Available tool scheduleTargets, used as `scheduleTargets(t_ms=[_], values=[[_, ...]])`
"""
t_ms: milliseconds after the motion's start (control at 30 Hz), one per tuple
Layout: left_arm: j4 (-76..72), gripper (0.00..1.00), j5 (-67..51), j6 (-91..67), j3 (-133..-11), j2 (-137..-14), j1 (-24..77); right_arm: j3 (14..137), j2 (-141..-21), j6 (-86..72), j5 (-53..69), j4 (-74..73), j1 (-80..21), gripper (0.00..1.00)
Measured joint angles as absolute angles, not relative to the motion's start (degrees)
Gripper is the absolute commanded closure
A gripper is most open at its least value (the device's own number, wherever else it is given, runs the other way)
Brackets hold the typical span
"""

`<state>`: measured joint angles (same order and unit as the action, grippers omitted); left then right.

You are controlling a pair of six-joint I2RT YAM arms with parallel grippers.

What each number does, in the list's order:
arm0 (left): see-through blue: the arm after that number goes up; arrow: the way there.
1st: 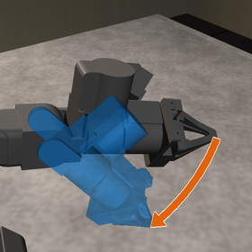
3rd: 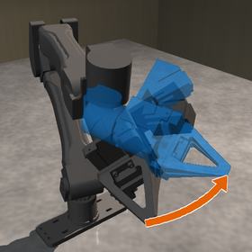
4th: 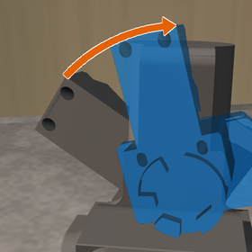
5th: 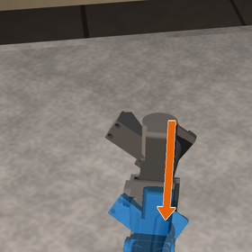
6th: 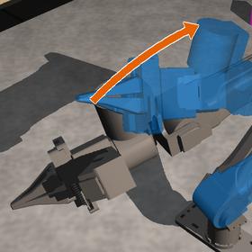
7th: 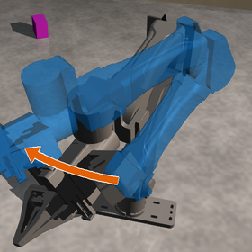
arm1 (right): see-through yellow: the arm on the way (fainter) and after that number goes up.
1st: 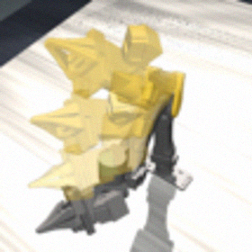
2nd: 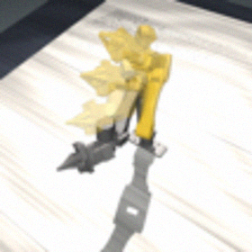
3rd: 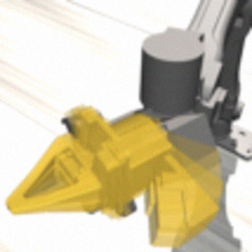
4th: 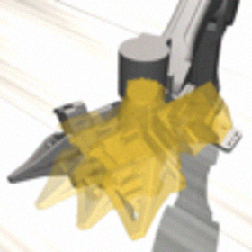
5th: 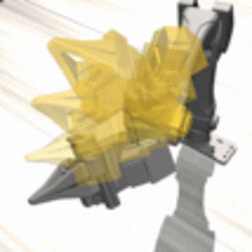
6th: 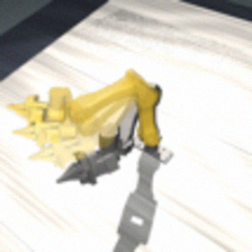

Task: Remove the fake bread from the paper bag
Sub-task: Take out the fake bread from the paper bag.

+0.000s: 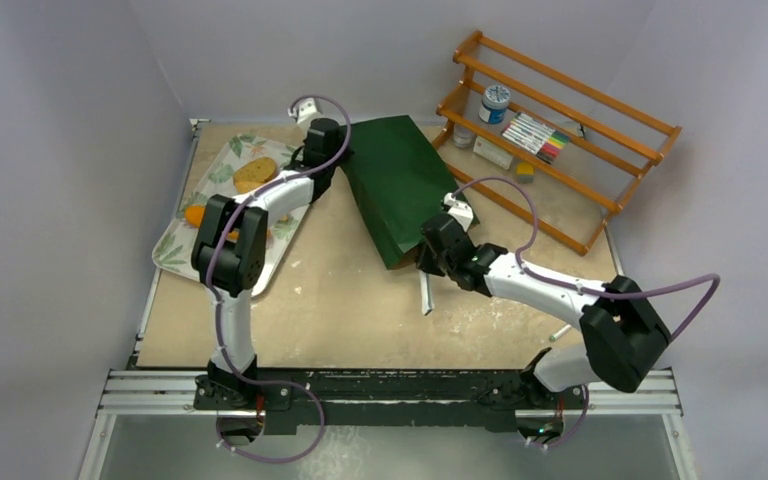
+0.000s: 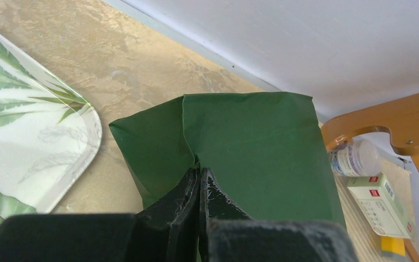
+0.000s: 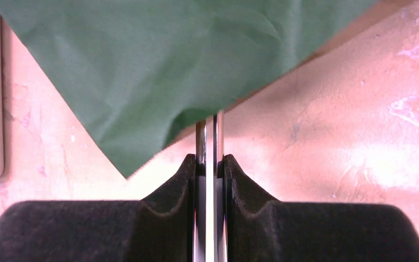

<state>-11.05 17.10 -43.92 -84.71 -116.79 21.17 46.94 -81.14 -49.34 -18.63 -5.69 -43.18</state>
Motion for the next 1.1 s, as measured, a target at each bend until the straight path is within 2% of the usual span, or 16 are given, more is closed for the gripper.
scheduleTargets(t_ms=[333,700,1100], values=[[-4.6,1.0,14.9,-45.45,-91.44,-119.57,18.26,45.95,-76.93,-50.19,-18.63,-11.38,-43.18,0.77],[2.2,1.0,5.28,-48.73,-99.66,-122.5,15.07,45.32,-76.25,-50.22,-17.26,-11.25,-43.18,0.75],[2.28,1.0,0.16,-51.92,-99.72,-122.37,14.79,44.36,-84.03,-50.06,-12.67,-6.33,-41.5,0.76]])
